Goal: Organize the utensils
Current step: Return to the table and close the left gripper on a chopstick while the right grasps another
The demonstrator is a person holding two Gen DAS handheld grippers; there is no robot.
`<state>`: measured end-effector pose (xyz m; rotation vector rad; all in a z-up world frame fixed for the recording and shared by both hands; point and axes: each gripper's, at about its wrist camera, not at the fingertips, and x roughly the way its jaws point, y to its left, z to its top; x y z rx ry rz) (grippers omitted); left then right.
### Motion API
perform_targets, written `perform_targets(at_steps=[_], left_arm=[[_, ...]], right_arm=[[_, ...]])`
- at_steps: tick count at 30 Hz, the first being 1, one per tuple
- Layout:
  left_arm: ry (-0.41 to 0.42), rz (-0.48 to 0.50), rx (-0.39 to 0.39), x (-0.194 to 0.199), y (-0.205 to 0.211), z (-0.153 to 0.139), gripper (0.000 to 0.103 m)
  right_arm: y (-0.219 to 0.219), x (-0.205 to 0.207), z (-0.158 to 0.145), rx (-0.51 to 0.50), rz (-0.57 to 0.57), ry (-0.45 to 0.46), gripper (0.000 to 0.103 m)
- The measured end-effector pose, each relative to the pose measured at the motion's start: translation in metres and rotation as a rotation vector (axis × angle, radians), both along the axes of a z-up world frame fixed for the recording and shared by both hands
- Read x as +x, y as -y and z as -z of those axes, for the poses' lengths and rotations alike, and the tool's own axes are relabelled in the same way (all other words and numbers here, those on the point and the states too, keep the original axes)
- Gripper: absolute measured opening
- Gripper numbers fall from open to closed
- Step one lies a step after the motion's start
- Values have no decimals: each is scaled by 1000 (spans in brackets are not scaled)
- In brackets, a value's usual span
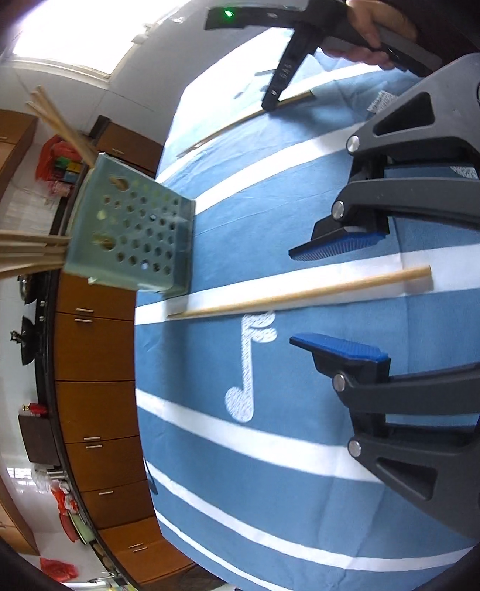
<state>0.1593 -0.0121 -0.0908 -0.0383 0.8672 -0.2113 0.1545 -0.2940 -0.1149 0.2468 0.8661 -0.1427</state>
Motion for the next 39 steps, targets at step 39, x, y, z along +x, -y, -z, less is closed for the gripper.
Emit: perform_targets(at_steps=[39], left_arm=[[-9,-94,53,45,-47,23,18]], right_arm=[[-40,13,2,-101,-168,23,8]])
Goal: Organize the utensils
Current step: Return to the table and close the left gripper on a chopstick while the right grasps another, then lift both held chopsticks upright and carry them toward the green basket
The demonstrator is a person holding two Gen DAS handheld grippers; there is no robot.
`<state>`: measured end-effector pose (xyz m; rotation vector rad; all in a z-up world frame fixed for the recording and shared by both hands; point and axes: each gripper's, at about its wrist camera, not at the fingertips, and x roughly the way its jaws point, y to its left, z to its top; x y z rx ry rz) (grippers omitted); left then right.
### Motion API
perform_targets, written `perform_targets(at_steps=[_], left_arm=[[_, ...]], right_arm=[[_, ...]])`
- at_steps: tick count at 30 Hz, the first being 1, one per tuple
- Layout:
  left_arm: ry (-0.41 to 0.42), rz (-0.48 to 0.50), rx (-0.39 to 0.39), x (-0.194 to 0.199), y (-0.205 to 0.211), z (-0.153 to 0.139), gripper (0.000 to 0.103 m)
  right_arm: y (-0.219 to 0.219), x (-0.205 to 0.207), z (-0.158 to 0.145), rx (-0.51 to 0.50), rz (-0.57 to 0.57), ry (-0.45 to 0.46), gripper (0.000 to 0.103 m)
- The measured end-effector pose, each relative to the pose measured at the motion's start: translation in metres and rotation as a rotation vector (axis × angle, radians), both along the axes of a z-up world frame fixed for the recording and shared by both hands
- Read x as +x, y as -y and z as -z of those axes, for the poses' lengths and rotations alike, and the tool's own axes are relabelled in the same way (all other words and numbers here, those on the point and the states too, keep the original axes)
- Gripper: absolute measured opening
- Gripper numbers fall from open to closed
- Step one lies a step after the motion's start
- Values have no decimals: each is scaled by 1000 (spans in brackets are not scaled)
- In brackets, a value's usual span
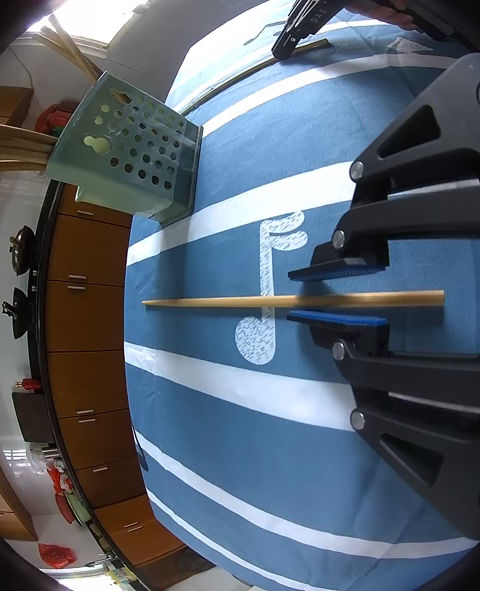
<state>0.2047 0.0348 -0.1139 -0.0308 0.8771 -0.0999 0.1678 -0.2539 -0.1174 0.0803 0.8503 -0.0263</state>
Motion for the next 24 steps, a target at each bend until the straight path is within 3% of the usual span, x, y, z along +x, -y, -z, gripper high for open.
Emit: perform_targets(at_steps=[24], left_arm=[[0,0,-25,0,-3,0,18]], right_arm=[[0,0,0,-1,0,0,9]])
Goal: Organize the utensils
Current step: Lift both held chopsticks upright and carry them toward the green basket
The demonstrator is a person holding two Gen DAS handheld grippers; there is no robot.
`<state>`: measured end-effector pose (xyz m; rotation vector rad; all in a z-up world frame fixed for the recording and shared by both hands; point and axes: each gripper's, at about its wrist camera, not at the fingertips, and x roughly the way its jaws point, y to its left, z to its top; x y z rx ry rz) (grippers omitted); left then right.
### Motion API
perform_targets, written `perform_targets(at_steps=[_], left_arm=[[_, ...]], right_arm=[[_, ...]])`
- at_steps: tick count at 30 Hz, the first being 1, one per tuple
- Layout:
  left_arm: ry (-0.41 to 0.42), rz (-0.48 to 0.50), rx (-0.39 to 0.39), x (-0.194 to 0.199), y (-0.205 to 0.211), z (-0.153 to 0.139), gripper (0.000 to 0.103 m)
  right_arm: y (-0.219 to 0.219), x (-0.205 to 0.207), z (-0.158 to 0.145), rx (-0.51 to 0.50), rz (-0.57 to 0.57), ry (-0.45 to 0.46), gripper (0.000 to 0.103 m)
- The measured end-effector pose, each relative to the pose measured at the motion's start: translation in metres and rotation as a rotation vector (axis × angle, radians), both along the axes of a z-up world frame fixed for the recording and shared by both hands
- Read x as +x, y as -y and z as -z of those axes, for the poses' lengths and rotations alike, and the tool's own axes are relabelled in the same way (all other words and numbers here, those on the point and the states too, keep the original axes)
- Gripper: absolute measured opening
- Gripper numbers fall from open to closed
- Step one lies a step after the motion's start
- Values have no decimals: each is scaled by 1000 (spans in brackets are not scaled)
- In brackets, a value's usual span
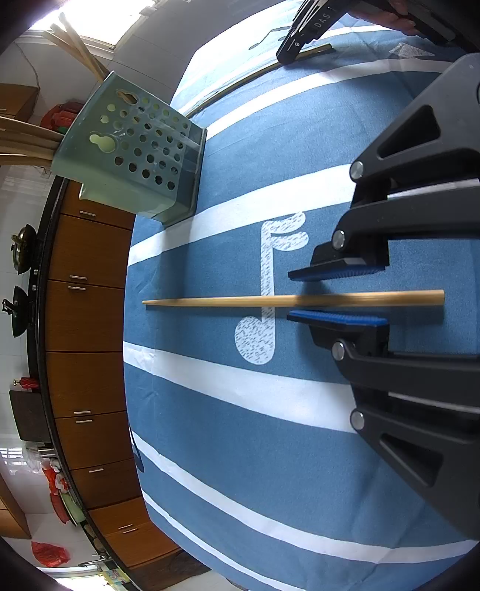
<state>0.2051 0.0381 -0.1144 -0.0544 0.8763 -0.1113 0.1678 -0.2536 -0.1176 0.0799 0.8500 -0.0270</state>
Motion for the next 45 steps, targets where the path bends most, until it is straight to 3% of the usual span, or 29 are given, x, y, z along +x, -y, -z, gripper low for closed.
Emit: perform_targets(at_steps=[13,16,17,21,31,45], left_arm=[[0,49,61,-24,7,0,18],[1,47,65,-31,7,0,15],[1,43,69,-32,6,0,9],[-11,31,54,-33,-1,-5,8],[151,15,10,-44,-11,-67,8],[324,-21,-70,-59,-22,-128,8]], right_arm=[[4,-17,1,36,-15,0,8],[6,-20,1,51,-19,1,8],[6,-21,1,54,-18,2,8],[14,-30,-11,77,-6,47,7],[37,-45,-71,106,39,250,7],[45,-56,-114,125,60,410,7]])
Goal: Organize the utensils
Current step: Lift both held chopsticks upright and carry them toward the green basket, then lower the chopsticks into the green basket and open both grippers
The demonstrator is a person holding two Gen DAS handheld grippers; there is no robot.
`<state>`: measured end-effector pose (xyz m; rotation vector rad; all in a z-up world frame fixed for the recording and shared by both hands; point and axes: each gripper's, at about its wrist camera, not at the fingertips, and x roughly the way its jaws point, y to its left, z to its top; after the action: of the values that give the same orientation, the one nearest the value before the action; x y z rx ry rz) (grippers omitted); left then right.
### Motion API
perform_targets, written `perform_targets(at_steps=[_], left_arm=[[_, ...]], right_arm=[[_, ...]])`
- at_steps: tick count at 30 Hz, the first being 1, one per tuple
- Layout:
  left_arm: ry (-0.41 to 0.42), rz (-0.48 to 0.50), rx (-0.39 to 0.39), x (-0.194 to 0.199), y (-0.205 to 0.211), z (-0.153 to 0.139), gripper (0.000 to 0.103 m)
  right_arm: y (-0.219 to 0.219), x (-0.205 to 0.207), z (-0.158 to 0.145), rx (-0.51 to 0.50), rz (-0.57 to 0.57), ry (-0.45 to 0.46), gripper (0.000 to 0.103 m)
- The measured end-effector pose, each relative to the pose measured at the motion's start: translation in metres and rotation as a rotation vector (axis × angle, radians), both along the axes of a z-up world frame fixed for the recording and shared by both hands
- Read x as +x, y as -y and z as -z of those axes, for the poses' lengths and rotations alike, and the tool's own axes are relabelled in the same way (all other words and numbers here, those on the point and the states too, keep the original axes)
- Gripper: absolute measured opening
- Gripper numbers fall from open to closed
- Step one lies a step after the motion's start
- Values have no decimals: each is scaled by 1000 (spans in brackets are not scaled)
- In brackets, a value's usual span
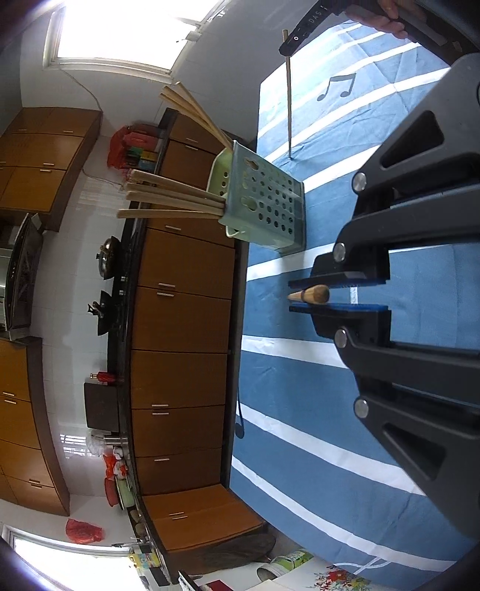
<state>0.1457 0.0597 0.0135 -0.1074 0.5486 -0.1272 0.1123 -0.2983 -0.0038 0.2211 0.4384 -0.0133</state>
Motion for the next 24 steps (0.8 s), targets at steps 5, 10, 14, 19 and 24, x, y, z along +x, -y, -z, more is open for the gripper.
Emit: perform_targets(at_steps=[5,10,14,19,24], left_arm=[[45,-7,-14,-4,-3,-15,8],[78,6,0,-5,1,-29,8],[109,33,14,-6,9,-45,8],[143,73,9,-7,23,-67,8],[168,131,-22,-6,38,-92,8]], right_arm=[[-3,-2,-10,-3,-5,29,7],[-9,-1,-24,-13,-20,57,7],[-15,-1,-43,-20,-42,88,7],[-25,-6,-69,-15,-92,142,7],[-38,-12,-97,-4,-147,214,7]])
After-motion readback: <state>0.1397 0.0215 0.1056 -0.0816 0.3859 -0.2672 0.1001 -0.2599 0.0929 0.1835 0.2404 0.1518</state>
